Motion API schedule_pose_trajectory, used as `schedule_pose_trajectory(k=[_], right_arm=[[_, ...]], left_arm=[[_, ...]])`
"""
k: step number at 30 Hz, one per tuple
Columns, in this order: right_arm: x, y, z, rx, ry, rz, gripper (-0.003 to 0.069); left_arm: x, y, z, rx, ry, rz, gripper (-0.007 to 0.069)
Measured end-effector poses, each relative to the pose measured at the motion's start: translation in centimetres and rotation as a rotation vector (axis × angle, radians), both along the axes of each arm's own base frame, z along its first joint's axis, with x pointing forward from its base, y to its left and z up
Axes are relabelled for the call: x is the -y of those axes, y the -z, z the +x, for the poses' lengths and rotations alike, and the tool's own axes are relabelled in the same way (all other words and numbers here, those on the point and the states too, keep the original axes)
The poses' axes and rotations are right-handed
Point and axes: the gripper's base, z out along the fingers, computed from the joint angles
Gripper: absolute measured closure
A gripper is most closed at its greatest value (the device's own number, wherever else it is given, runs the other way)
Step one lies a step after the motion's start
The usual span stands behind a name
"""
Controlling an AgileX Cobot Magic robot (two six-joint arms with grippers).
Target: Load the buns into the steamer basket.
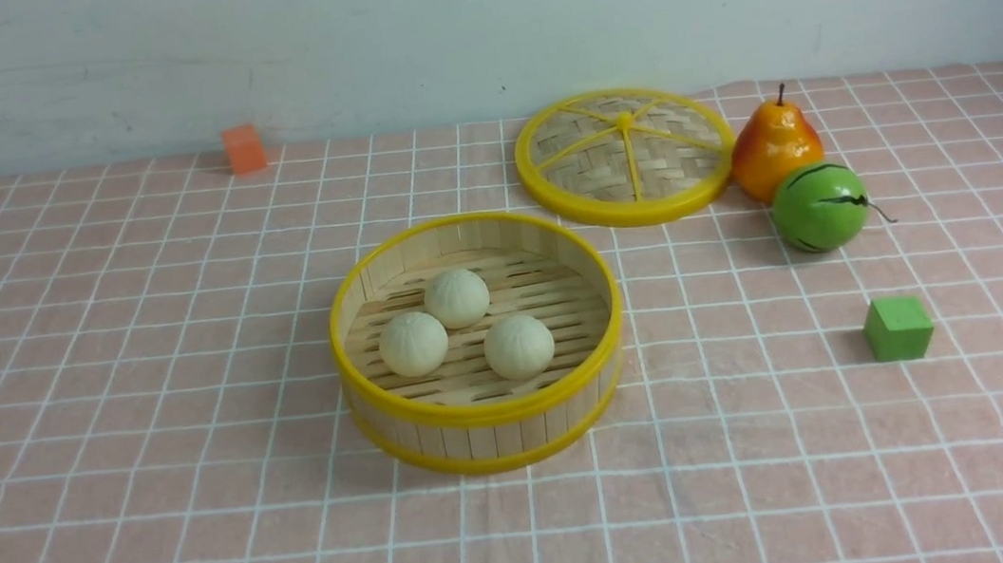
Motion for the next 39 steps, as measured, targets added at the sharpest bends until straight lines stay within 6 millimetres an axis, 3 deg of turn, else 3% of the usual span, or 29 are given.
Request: schedule_pose_trajectory(k=[39], right_arm=[[0.00,0.00,0.00,0.000,0.000,0.000,0.0532]], left_arm=[[-0.03,0.09,-0.01,-0.007,-0.001,0.009,0.0627]])
